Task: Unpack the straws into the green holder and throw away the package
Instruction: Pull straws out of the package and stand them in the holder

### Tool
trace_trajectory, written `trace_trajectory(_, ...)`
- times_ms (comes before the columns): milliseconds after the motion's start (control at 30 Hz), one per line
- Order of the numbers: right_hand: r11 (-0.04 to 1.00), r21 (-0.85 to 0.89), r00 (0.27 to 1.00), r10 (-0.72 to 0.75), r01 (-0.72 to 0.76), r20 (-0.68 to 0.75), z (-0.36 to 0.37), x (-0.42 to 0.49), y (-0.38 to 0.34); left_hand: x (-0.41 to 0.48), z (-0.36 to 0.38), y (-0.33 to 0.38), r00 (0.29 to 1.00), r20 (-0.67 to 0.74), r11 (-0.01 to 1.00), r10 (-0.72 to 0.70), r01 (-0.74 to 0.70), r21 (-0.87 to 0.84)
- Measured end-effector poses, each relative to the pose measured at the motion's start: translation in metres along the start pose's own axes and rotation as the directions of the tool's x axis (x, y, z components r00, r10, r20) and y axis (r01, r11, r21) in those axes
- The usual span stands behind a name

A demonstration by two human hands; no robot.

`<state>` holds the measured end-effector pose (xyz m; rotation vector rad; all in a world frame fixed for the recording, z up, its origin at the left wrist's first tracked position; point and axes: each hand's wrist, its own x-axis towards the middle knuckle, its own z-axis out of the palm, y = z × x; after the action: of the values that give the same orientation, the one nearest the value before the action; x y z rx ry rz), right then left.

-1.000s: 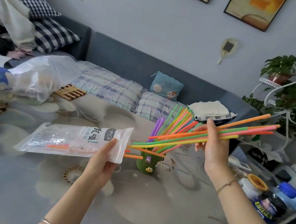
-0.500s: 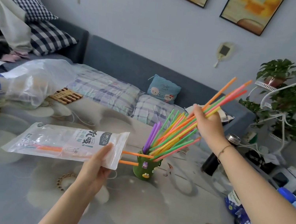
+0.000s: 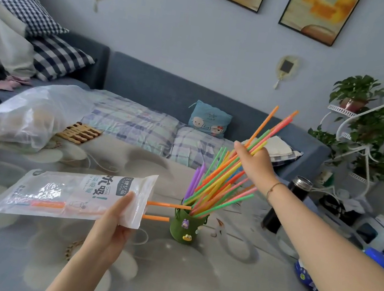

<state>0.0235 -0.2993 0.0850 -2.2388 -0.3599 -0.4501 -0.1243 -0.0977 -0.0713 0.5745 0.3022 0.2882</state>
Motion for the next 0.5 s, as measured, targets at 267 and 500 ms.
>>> trace_trajectory(267, 0.972, -0.215, 0.976, -0.05, 0.096, 0.21, 0.003, 0.006, 0.011, -0.002, 0.004, -0.001, 1.0, -0.003, 1.0, 0.011, -0.011, 0.0)
trace_trajectory(500, 0.979, -0.194, 0.997, -0.045, 0.056, 0.061, 0.004, 0.015, 0.019, -0.005, 0.005, 0.001, 1.0, -0.003, 1.0, -0.013, 0.013, 0.025)
